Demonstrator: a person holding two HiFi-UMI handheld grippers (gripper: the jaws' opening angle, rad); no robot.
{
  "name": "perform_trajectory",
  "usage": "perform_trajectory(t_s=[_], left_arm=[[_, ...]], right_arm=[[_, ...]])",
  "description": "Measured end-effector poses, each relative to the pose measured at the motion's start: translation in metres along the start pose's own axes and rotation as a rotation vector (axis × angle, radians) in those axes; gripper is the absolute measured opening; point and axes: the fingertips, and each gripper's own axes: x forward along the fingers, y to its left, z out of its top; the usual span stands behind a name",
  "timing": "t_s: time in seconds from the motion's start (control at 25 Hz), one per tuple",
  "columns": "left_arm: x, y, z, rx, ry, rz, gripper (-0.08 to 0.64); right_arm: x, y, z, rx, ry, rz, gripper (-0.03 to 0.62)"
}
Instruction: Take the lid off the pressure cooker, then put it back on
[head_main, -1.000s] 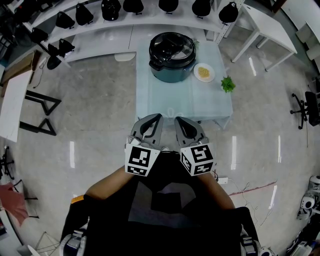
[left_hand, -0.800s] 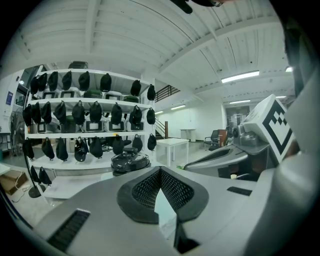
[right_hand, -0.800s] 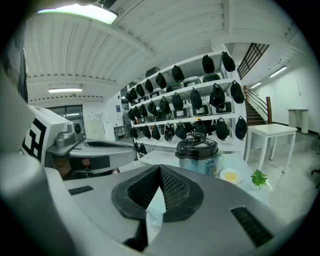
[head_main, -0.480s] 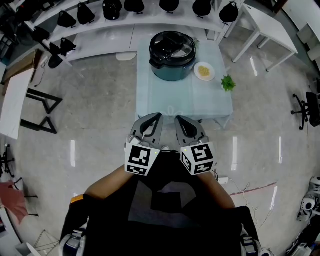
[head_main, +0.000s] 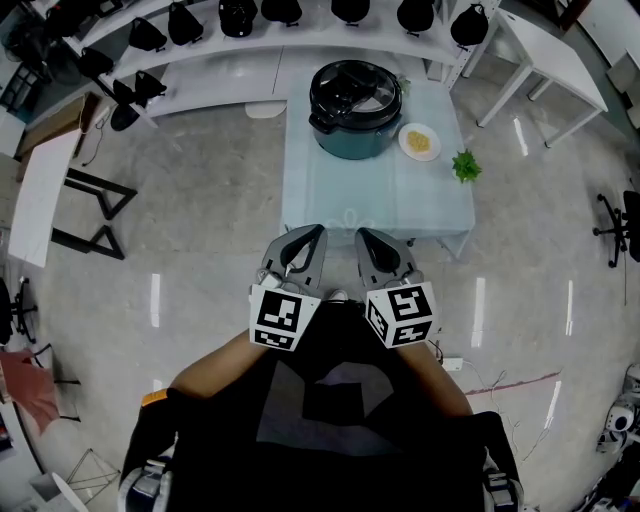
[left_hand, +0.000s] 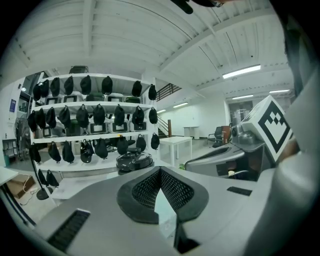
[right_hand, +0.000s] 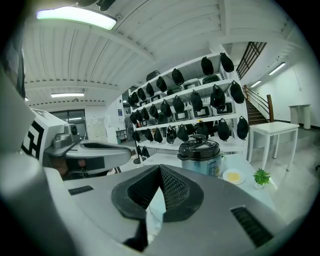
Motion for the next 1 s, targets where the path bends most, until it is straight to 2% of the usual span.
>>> perform_trajectory(t_s=[0.24, 0.68, 1.0], left_arm=[[0.004, 0.003, -0.001, -0.006, 0.011, -0.001, 0.008], [0.046, -0.010, -0.001, 0.005, 0.052, -0.096, 0.007], [0.081, 0.000, -0.002, -0.005, 0.078, -0.130, 0.007]], right_arm=[[0.004, -0.001, -0.003, 0.010, 0.011, 0.005, 0.017], [0.009, -0.038, -0.009, 0.070, 0.036, -0.073, 0.017], [0.033, -0.062, -0.007, 0.095, 0.061, -0.097, 0.017]])
